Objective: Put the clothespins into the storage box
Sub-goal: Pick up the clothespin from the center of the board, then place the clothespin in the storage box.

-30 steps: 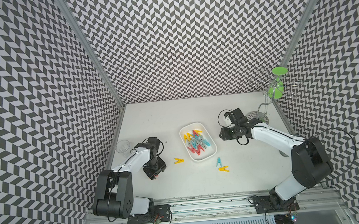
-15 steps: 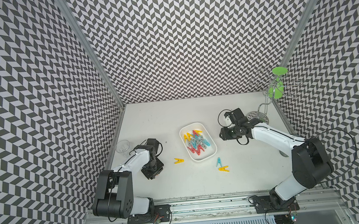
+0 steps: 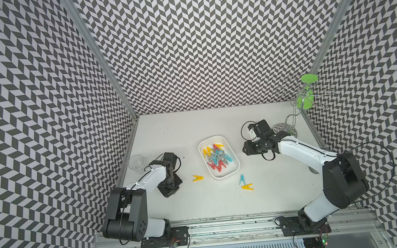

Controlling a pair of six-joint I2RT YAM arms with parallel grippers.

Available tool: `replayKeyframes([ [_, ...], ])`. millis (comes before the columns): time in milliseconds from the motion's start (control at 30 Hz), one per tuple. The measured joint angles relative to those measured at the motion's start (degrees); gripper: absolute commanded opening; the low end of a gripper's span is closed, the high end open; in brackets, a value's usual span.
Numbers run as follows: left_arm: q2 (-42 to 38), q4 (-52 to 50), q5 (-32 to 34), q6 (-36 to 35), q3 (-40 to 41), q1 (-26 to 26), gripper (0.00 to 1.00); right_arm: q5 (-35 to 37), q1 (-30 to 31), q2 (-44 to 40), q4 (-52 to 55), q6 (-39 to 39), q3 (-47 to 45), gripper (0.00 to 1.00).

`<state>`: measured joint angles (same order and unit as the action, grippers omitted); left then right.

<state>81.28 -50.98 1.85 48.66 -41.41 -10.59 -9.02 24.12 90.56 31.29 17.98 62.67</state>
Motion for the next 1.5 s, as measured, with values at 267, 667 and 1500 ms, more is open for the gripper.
replayKeyframes([
  [267, 3.78, -0.98, 2.82, -2.08, -12.72, -4.28, 0.06, 0.24, 0.0, 0.0, -0.02, 0.02, 0.07, 0.5],
  [667, 18.75, -0.76, 5.03, -8.17, -44.41, -21.46, 0.08, 1.49, -0.04, 0.0, -0.02, 0.39, 1.03, 0.51],
  [1500, 33.11, 0.0, 0.48, -12.17, -46.82, -24.5, 0.27, 1.29, -0.31, -4.7, 3.02, 1.51, -2.86, 0.51],
])
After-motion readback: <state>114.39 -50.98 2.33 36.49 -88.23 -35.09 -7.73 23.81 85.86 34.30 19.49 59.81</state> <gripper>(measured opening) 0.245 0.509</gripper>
